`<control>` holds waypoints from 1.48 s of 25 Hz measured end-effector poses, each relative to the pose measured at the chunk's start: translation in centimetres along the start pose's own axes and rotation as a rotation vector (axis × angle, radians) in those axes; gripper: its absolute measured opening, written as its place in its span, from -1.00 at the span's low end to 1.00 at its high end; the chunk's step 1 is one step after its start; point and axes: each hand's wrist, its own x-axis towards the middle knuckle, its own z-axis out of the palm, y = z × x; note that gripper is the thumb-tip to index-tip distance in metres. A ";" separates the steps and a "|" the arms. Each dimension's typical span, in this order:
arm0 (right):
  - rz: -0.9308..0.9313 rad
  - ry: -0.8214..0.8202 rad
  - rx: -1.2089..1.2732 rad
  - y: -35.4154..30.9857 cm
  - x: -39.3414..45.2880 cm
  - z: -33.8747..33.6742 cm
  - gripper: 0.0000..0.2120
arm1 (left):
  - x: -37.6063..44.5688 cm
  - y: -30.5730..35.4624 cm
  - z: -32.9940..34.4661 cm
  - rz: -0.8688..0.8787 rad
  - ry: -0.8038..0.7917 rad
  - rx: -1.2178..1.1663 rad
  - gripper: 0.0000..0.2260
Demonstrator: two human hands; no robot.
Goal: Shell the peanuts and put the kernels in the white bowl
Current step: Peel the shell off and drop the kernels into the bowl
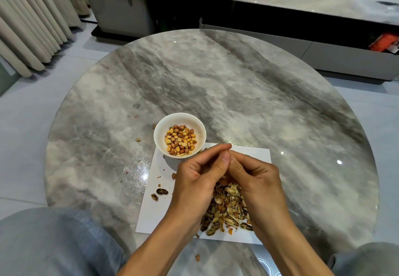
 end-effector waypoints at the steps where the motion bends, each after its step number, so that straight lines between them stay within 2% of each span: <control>1: 0.025 -0.018 0.021 -0.1 0.1 -0.3 -0.84 | 0.1 0.2 -0.2 0.009 -0.029 0.047 -0.77; 6: 0.124 -0.091 0.004 -0.7 0.7 -1.9 -0.85 | 0.6 0.3 -1.4 0.190 -0.033 0.452 -0.71; 9: 0.121 -0.159 -0.034 -1.2 0.9 -2.4 -0.86 | 0.5 0.4 -1.6 0.223 -0.024 0.545 -0.72; 13: 0.099 -0.105 -0.075 -1.7 1.2 -3.1 -0.92 | 0.2 1.0 -1.4 0.270 -0.057 0.601 -0.69; 15: 0.091 -0.108 -0.100 -1.9 1.3 -3.2 -0.95 | 0.2 1.2 -1.5 0.257 -0.082 0.583 -0.71; 21: 0.080 -0.168 -0.165 -2.6 1.2 -3.9 -0.89 | 0.2 2.1 -1.7 0.142 -0.170 0.435 -0.74; 27: 0.088 -0.188 -0.175 -2.8 1.2 -4.1 -0.88 | 0.0 1.8 -1.3 0.166 -0.155 0.439 -0.73; 30: 0.017 -0.161 -0.188 -2.8 0.9 -3.7 -0.91 | -0.1 1.9 -1.3 0.167 -0.138 0.399 -0.73; 33: -0.039 -0.119 -0.131 -2.5 0.5 -3.2 -0.86 | -0.3 2.0 -1.1 0.139 -0.100 0.307 -0.73; 37: 0.014 -0.079 0.008 -2.1 0.3 -2.5 -0.89 | -0.3 1.8 -1.1 0.146 -0.074 0.247 -0.71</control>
